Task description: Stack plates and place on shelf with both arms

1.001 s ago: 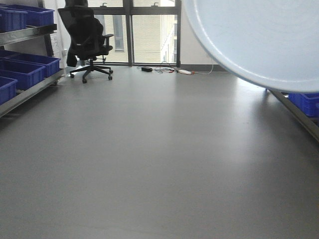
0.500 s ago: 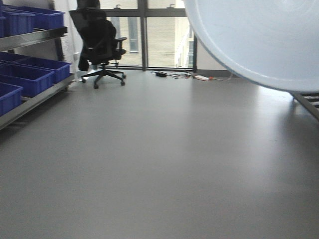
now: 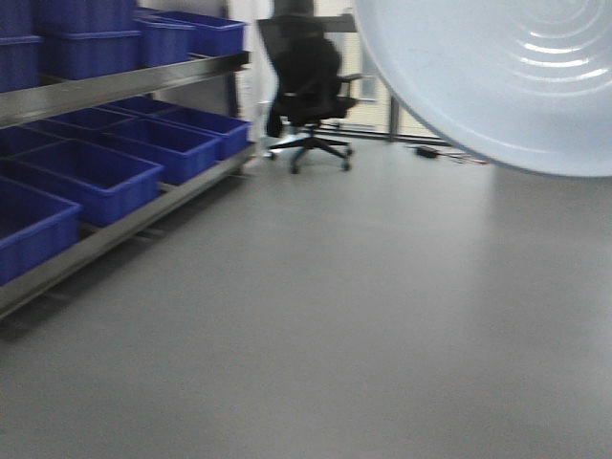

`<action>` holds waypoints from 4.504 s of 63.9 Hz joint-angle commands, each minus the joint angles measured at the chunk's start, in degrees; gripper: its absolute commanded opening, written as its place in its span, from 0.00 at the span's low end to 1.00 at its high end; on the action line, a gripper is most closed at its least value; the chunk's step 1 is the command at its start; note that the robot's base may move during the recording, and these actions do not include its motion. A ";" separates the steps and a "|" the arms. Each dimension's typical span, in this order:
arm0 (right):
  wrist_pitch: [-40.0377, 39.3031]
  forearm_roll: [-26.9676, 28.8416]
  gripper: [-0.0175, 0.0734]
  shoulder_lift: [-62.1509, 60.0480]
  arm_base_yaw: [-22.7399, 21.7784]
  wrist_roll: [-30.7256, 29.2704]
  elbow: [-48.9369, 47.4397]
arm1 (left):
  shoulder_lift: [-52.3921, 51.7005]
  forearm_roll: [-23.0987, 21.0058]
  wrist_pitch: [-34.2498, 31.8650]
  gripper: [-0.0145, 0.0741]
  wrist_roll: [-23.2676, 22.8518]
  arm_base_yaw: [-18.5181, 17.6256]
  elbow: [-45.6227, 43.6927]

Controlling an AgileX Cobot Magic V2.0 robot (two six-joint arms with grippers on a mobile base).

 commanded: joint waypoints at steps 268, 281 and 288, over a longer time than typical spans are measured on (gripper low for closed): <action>-5.59 0.28 0.25 0.01 -0.27 0.04 -1.80 | 0.78 -0.12 -4.72 0.25 -0.42 -0.03 -1.66; -5.59 0.28 0.25 0.01 -0.27 0.04 -1.80 | 0.78 -0.12 -4.72 0.25 -0.42 -0.03 -1.66; -5.59 0.28 0.25 0.01 -0.27 0.04 -1.80 | 0.78 -0.12 -4.72 0.25 -0.42 -0.03 -1.66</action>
